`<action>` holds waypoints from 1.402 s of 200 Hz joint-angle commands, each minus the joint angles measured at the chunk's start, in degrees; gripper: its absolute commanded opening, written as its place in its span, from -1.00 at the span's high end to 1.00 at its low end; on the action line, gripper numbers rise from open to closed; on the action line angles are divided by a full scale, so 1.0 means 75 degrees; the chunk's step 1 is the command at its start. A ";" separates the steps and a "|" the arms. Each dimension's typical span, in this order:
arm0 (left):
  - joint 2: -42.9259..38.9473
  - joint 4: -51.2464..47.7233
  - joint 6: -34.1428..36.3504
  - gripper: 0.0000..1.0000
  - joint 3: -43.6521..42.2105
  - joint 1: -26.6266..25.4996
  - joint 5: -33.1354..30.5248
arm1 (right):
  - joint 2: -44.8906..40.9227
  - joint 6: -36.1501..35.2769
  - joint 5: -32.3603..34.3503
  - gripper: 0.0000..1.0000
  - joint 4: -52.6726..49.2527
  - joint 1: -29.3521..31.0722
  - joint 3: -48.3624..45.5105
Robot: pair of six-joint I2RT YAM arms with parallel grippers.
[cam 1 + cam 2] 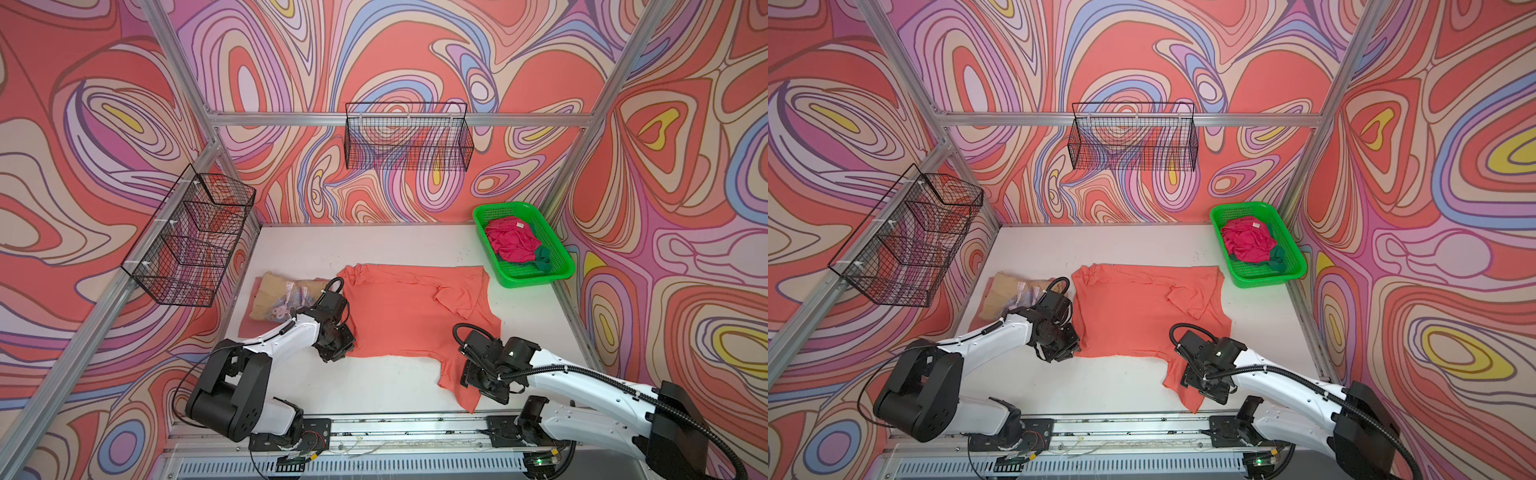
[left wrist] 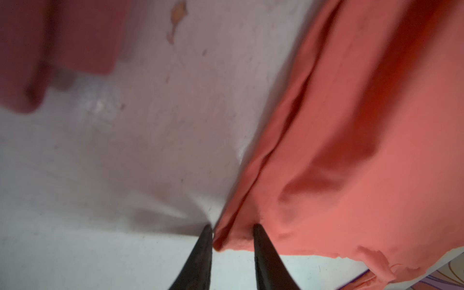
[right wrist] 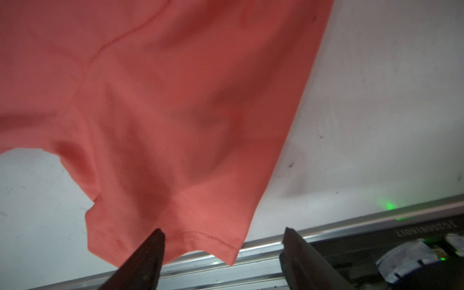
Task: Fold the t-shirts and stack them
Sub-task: 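Move both grippers to the shirt's near hem corners and grasp them, then pull the near hem corners toward the robot with both grippers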
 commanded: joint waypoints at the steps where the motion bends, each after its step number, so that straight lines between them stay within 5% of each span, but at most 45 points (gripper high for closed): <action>1: 0.0301 0.0105 0.0105 0.40 0.0019 -0.0050 -0.0347 | -0.0024 0.0494 -0.0043 -0.55 -0.0083 0.0215 -0.0191; 70: 0.0223 0.0021 0.0168 1.00 0.0105 -0.0054 -0.0383 | 0.0554 0.0960 -0.0193 -0.45 0.0368 0.1106 -0.0310; 135: -0.0521 -0.0768 0.0247 1.00 0.0480 -0.0047 -0.0675 | 0.0773 0.1316 -0.0348 -0.23 0.0903 0.1633 -0.0633; 188: -0.0997 -0.1490 0.0279 1.00 0.0639 -0.0056 -0.0972 | 0.0668 0.1485 -0.0199 0.25 0.1006 0.1748 -0.0784; 247: -0.1393 -0.2087 -0.0222 1.00 0.0595 -0.0409 -0.1386 | 0.0011 0.1596 0.0847 1.00 -0.0042 0.1741 0.0019; 280: -0.1173 -0.2410 -0.0387 1.00 0.0745 -0.0471 -0.1671 | -0.0395 0.1663 0.2099 1.00 -0.1312 0.1706 0.1129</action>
